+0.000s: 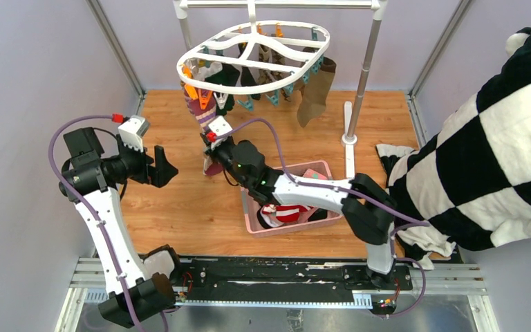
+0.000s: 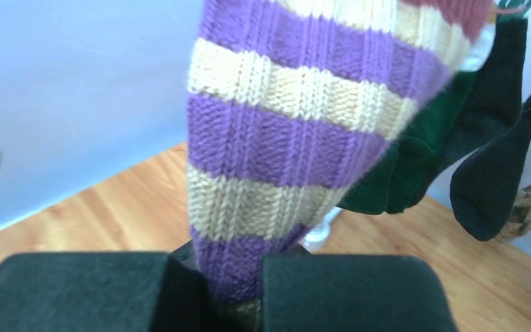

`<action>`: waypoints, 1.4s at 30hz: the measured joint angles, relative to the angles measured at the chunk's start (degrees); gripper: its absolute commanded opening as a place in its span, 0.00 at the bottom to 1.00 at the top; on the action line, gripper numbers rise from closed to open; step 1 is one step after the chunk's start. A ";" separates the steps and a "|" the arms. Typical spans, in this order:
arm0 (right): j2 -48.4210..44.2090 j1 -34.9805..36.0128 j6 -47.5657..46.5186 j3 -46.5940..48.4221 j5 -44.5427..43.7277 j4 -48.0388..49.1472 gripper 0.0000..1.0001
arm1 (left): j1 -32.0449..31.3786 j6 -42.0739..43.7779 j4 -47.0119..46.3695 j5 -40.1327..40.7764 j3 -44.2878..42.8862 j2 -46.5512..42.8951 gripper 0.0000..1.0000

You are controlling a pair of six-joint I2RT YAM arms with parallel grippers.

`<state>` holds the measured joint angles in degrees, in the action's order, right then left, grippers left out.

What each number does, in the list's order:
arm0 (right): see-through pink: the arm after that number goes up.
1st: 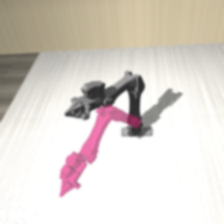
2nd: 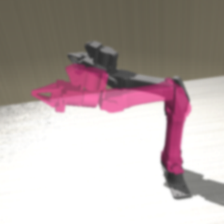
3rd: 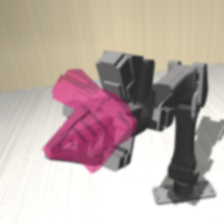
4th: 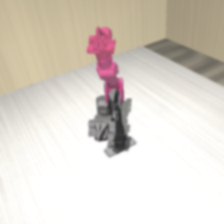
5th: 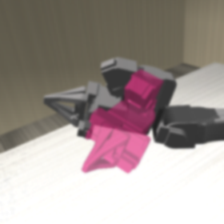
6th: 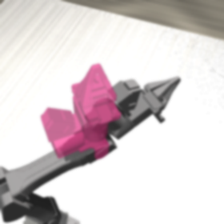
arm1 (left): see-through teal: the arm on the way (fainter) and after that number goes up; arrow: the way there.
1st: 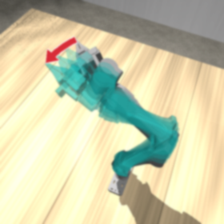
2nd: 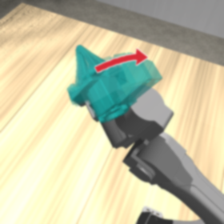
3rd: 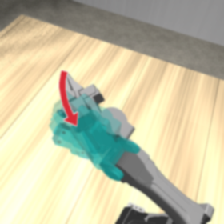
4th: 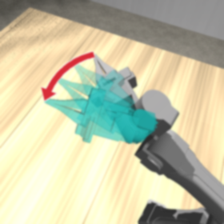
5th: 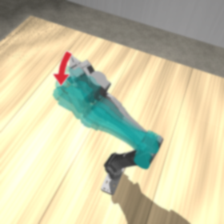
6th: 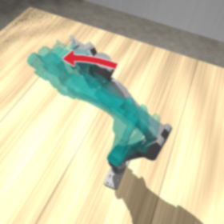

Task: Remove the socks clipped to the hanger
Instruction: Remove the sock from the hanger.

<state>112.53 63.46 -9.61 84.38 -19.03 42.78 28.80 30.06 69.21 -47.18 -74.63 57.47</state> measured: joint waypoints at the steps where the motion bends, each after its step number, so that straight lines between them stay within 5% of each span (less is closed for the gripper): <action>1: -2.49 0.44 1.05 -2.21 1.25 0.59 0.05 | 0.00 0.11 0.35 -0.44 -0.07 -0.72 1.00; 7: -15.76 2.01 8.52 -15.74 9.60 2.93 0.11 | -1.51 -0.13 1.55 -2.82 -0.92 -3.19 1.00; 20: -36.28 1.99 25.55 -35.50 24.35 5.31 0.24 | -16.65 -4.13 2.10 -11.21 -1.01 -7.37 1.00; 42: -29.66 1.73 56.28 -35.01 33.31 18.53 0.30 | -30.14 -4.35 2.73 -20.13 2.16 -6.23 0.94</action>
<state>82.87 65.19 46.68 49.36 14.28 61.32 -1.34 25.71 71.94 -67.31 -72.47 51.24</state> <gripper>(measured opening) 0.301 0.964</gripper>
